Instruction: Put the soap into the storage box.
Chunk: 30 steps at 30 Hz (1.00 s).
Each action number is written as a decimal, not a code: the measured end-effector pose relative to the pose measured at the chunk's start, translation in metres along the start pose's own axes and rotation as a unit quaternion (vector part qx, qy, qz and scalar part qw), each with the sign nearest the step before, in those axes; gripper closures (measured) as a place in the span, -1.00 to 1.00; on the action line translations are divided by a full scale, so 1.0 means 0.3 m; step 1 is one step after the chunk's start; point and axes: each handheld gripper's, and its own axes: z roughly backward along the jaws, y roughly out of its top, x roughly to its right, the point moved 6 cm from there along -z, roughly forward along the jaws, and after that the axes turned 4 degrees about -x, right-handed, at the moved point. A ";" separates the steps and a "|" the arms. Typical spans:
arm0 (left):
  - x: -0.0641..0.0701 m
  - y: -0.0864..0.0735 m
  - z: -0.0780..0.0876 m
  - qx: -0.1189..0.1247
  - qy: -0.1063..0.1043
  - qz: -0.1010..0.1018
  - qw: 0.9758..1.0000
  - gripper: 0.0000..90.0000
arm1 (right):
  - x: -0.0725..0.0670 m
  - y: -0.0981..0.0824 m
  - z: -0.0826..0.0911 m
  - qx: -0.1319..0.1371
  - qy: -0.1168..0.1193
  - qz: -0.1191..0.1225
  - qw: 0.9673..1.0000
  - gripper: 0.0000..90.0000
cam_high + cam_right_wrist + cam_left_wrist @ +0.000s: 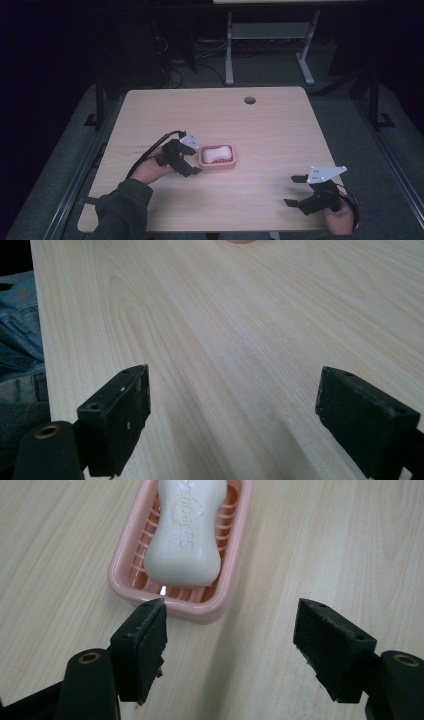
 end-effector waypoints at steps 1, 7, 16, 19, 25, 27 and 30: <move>0.002 -0.005 0.000 -0.001 -0.001 0.000 1.000 -0.35 | 0.000 0.000 -0.001 0.000 -0.001 0.001 1.000 -0.69; 0.010 -0.029 -0.002 -0.001 -0.001 0.003 1.000 -0.36 | 0.000 -0.001 -0.002 0.000 0.000 -0.001 1.000 -0.69; 0.016 -0.069 0.003 -0.001 0.002 0.004 1.000 -0.36 | 0.000 -0.002 -0.005 -0.003 -0.001 -0.002 1.000 -0.69; 0.023 -0.079 0.005 0.002 0.003 0.005 1.000 -0.36 | 0.001 -0.003 -0.006 -0.004 -0.001 -0.001 1.000 -0.69; 0.033 -0.107 0.009 0.000 0.004 0.011 1.000 -0.36 | 0.001 -0.004 -0.008 -0.005 -0.001 -0.001 1.000 -0.69; 0.036 -0.113 0.010 0.002 0.005 0.011 1.000 -0.36 | 0.001 -0.004 -0.009 -0.005 0.000 -0.001 1.000 -0.69; 0.038 -0.124 0.017 0.000 0.006 0.009 1.000 -0.36 | 0.001 -0.005 -0.010 -0.006 -0.001 -0.002 1.000 -0.69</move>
